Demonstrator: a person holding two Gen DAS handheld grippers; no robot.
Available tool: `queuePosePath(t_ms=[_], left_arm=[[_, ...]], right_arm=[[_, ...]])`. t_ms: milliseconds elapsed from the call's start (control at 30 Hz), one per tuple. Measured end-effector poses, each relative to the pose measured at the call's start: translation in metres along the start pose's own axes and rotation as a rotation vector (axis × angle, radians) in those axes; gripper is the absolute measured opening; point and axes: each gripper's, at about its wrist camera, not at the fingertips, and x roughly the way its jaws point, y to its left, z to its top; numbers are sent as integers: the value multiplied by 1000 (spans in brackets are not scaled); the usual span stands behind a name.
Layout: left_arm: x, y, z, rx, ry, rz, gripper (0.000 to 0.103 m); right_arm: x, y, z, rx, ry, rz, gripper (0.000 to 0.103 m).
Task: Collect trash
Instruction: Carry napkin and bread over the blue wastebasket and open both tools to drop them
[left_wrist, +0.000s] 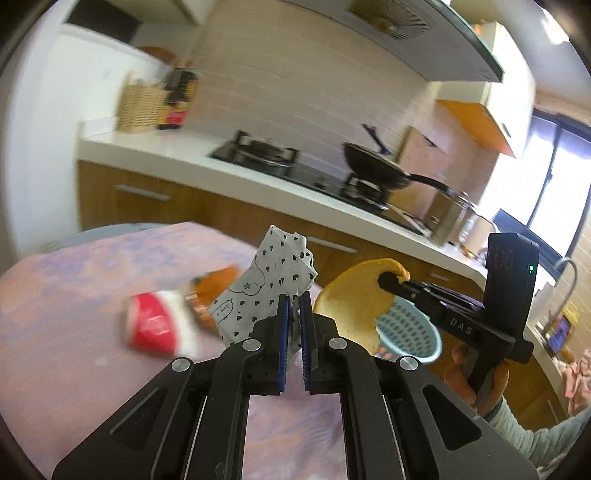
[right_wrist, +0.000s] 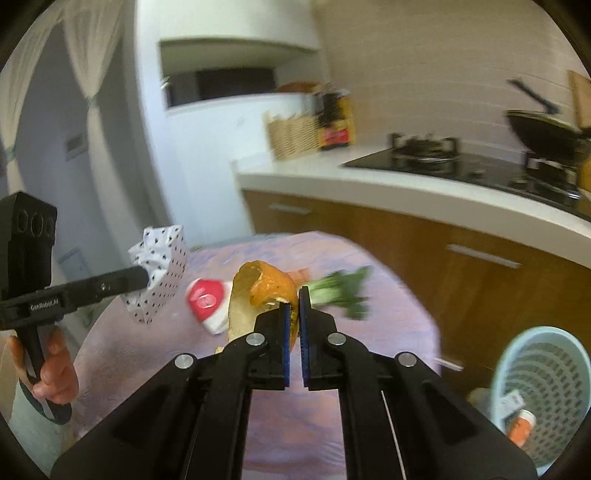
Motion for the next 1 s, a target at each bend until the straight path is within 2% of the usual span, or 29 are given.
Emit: queuePosePath(t_ms=[200,367,600,767,833,1000], left_arm=[[53,-49,13,67,39,-95,4],[115,-98,20,126,100,-170,4],[204,-165,14,191,212,-249,4],[273,-204,-3,221,311,-262,4],[297,-216,-10,231,337,-243,4],[338,-234,-23,243,394,-205,6]], right_arm=[[-49,-70,-4,86,-61,-129,3],[-82,-130,-15,156,-91,-251,3],[-103,-211,-43,283,-68,-401,3],[-98,-266,-72,410,25,-475,3],[-88,-286,-82,474,99,-511,3],[-60,-325,-106,580,261,-501,9]])
